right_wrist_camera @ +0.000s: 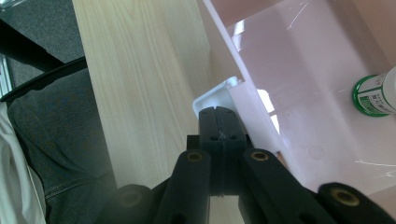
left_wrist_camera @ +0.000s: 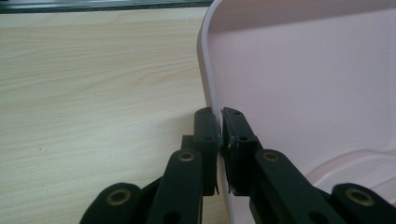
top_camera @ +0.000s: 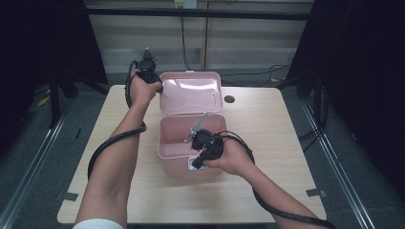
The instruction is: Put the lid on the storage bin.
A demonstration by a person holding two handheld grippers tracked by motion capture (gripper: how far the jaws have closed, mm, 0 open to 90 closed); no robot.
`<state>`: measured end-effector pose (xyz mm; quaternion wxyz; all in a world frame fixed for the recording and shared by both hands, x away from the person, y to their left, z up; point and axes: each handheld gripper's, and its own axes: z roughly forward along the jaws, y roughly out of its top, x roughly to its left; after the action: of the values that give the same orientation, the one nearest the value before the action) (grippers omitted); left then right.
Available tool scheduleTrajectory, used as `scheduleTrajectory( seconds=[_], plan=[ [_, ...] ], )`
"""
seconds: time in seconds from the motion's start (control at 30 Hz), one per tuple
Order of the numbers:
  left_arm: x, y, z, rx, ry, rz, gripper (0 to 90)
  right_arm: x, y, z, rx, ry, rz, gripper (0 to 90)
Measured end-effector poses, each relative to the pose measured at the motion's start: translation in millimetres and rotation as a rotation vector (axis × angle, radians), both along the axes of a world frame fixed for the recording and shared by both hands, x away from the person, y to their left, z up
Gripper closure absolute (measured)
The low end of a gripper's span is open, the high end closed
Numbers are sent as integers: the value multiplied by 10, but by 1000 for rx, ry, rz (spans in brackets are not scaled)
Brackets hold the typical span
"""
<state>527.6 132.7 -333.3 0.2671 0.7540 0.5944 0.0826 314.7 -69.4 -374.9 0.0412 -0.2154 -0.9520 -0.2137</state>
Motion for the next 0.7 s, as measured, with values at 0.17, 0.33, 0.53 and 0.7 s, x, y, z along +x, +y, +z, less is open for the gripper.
scheduleTrajectory(
  seconds=[0.17,0.33,0.53,0.7],
  plan=[
    [-28,12,51,-10,-11,0,859,8,0,0,0,-1,1,900],
    [-66,22,100,-21,-23,-8,863,9,9,5,-1,8,-12,900],
    [-101,34,162,-29,-24,-13,869,6,15,10,-9,11,-19,900],
    [-124,34,206,-34,-29,-17,872,13,19,8,-5,12,-24,900]
  ],
)
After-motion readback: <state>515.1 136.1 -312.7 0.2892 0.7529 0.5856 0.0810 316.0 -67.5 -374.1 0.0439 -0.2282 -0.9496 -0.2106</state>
